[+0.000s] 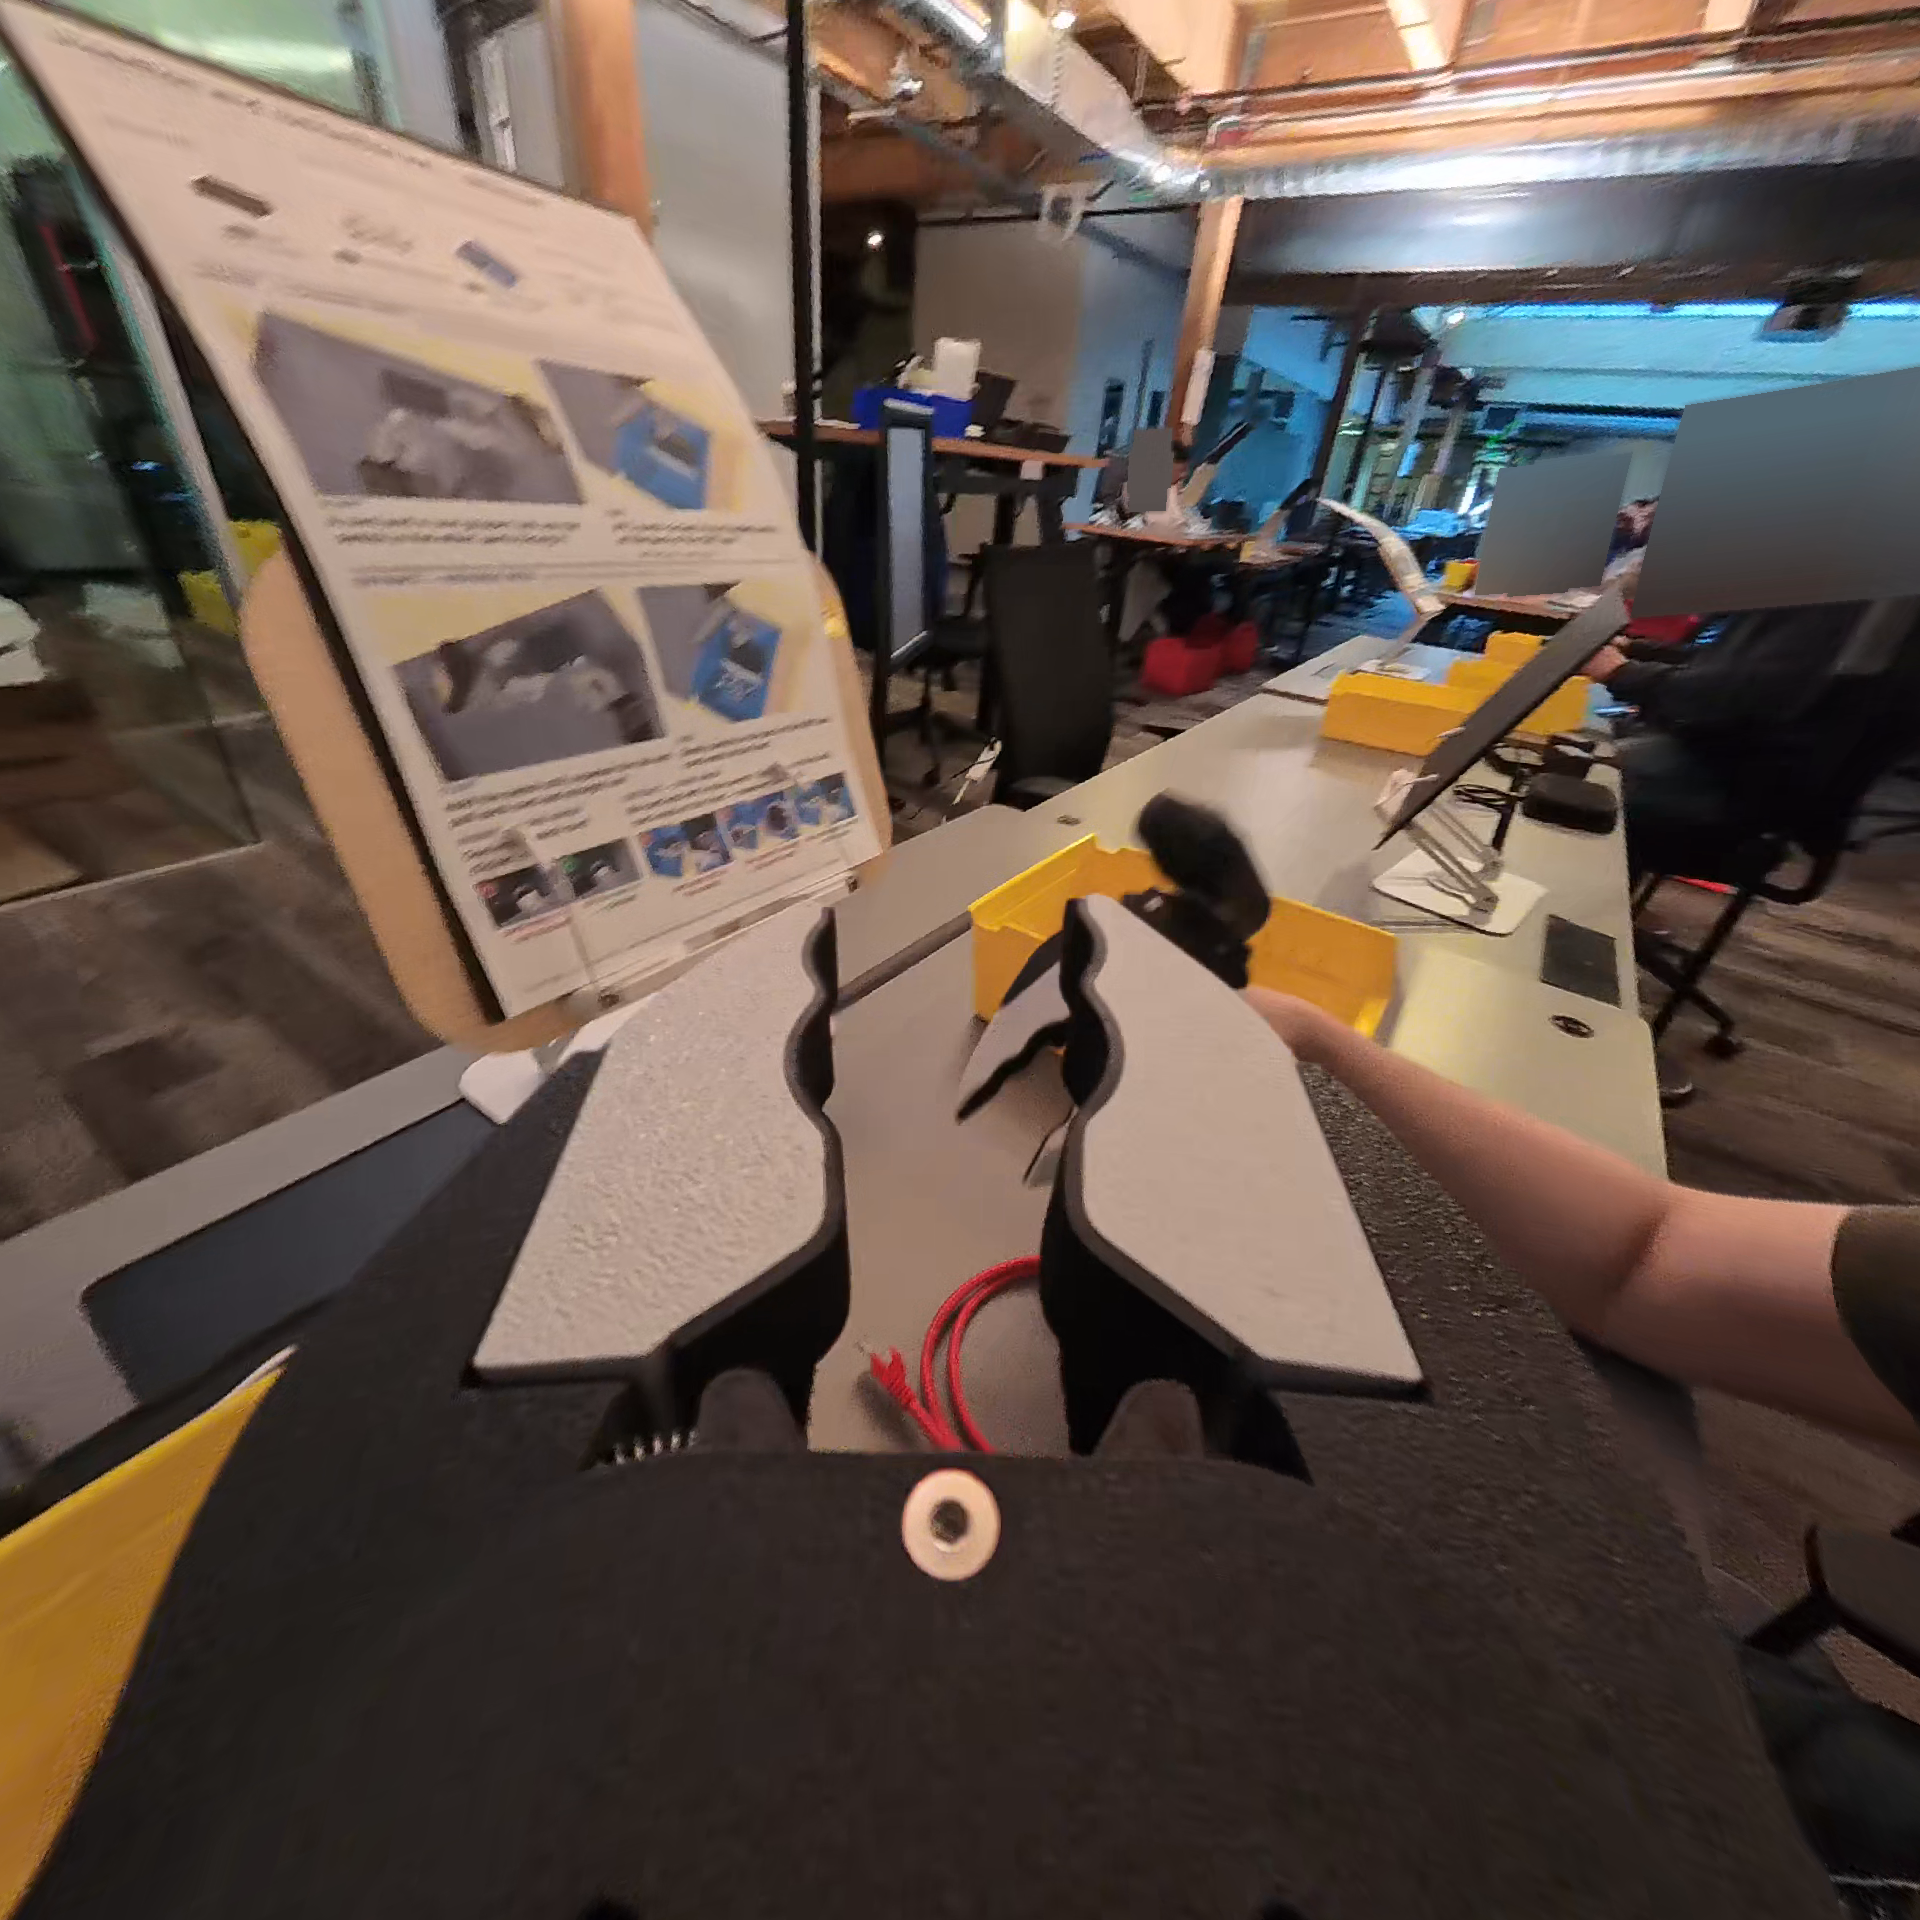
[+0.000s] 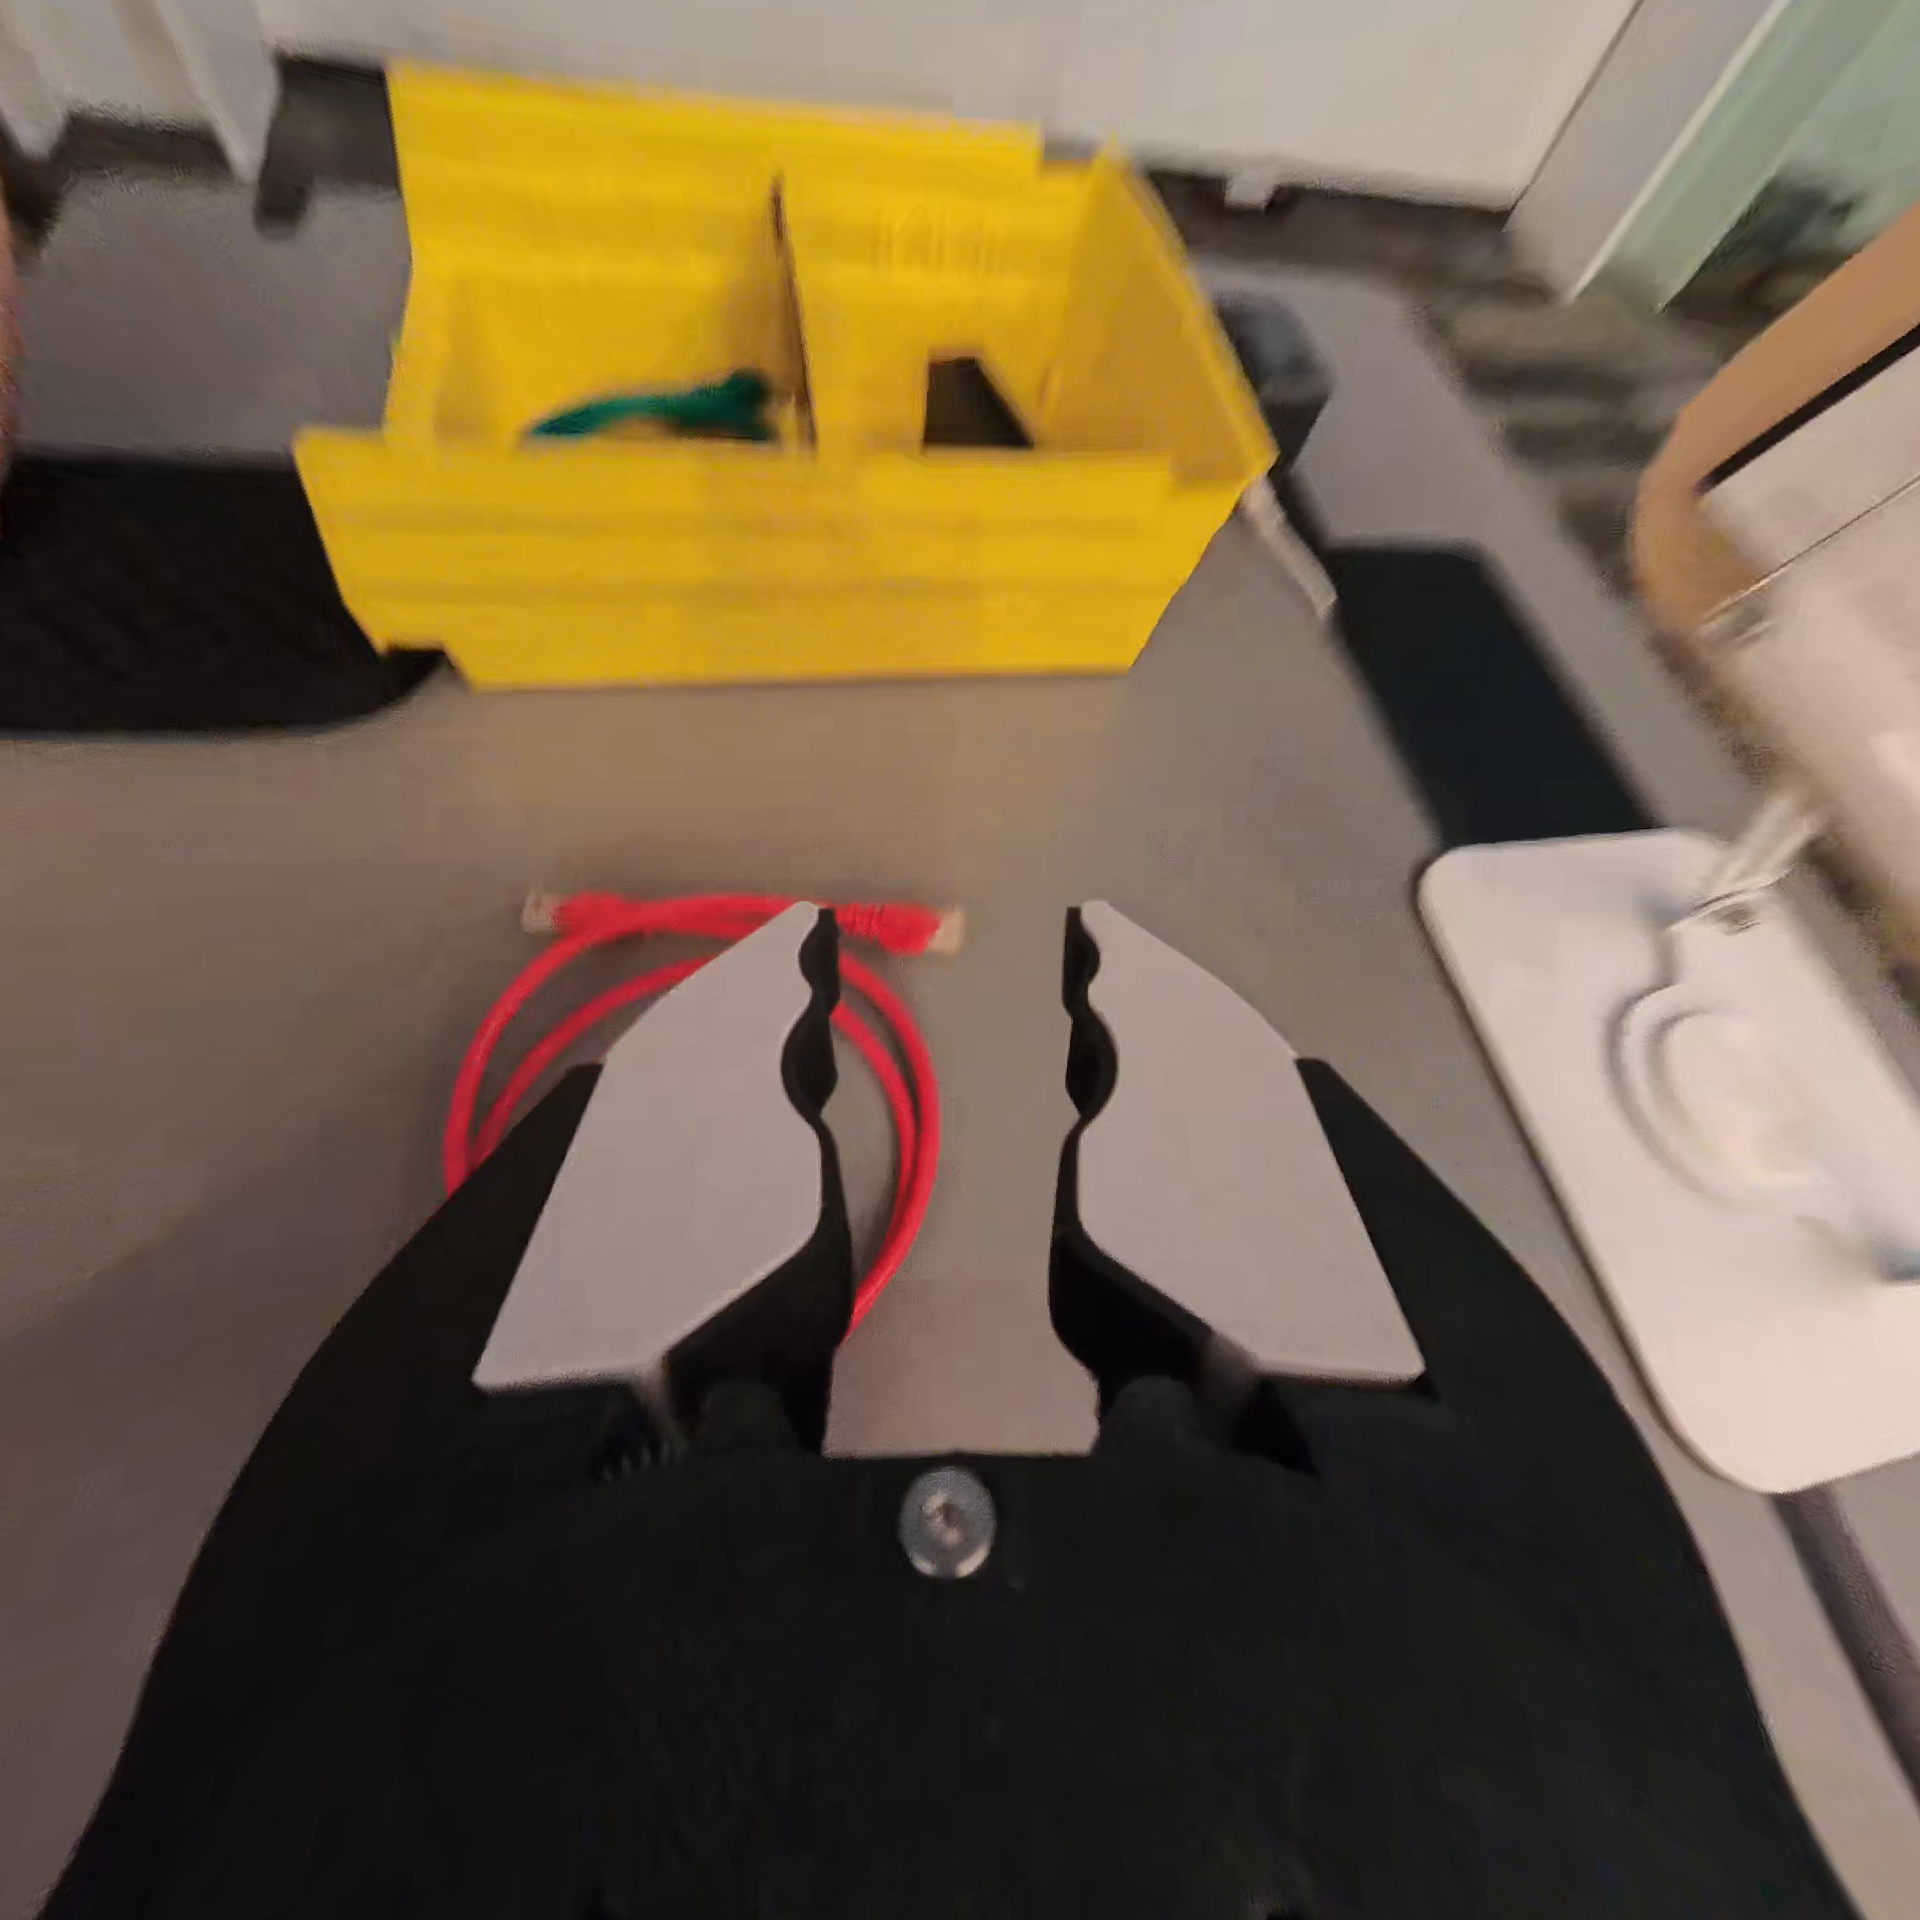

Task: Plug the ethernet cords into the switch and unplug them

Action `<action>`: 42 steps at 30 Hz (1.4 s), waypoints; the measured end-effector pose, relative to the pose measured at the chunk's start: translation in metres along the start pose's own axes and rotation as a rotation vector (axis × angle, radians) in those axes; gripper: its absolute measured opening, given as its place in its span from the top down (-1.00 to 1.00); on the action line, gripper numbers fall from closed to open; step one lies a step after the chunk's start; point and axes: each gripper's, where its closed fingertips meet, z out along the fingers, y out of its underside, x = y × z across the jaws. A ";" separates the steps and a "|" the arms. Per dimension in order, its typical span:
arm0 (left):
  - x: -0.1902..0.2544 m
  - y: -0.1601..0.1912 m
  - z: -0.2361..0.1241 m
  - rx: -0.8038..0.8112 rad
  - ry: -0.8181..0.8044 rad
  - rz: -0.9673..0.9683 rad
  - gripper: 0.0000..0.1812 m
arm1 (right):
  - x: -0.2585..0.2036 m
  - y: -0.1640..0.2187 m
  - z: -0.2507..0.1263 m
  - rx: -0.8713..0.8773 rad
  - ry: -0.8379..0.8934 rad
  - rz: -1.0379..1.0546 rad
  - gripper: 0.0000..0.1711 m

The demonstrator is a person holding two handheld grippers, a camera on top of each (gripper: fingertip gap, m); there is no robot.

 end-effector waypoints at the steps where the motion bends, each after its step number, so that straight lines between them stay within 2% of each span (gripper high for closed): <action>1: 0.007 -0.001 0.003 0.005 0.020 0.010 0.56 | -0.005 0.014 0.008 -0.066 -0.037 0.004 0.50; 5: 0.038 -0.002 0.014 -0.010 0.098 0.032 0.61 | -0.012 0.060 0.034 -0.276 -0.078 -0.014 0.50; 11: 0.072 0.006 0.026 -0.060 0.192 0.086 0.61 | -0.021 0.110 0.065 -0.453 -0.142 0.071 0.50; 14: 0.076 0.009 0.029 -0.071 0.199 0.093 0.60 | -0.021 0.110 0.067 -0.430 -0.164 0.151 0.84; 18: 0.070 0.011 0.032 -0.075 0.174 0.095 0.61 | -0.018 0.108 0.062 -0.413 -0.170 0.112 0.92; 24: 0.043 0.020 0.035 -0.119 0.058 0.080 0.61 | -0.006 0.064 0.040 -0.262 -0.087 0.024 0.92; 27: 0.031 0.029 0.038 -0.160 0.017 0.078 0.61 | -0.008 0.049 0.025 -0.252 -0.067 -0.026 0.92; 32: -0.001 0.046 0.032 -0.262 -0.098 0.085 0.62 | -0.012 0.075 0.017 -0.418 -0.096 -0.027 0.92; 35: -0.038 0.071 0.010 -0.436 -0.228 0.151 0.76 | -0.012 0.098 0.023 -0.481 -0.132 0.033 0.92; 37: -0.076 0.091 -0.011 -0.559 -0.361 0.183 0.76 | -0.011 0.106 0.025 -0.502 -0.143 0.070 0.92; 40: -0.122 0.120 -0.037 -0.722 -0.505 0.220 0.73 | -0.007 0.107 0.028 -0.516 -0.111 0.080 0.88; 42: -0.134 0.132 -0.041 -0.754 -0.503 0.234 0.73 | -0.005 0.100 0.028 -0.499 -0.088 0.056 0.78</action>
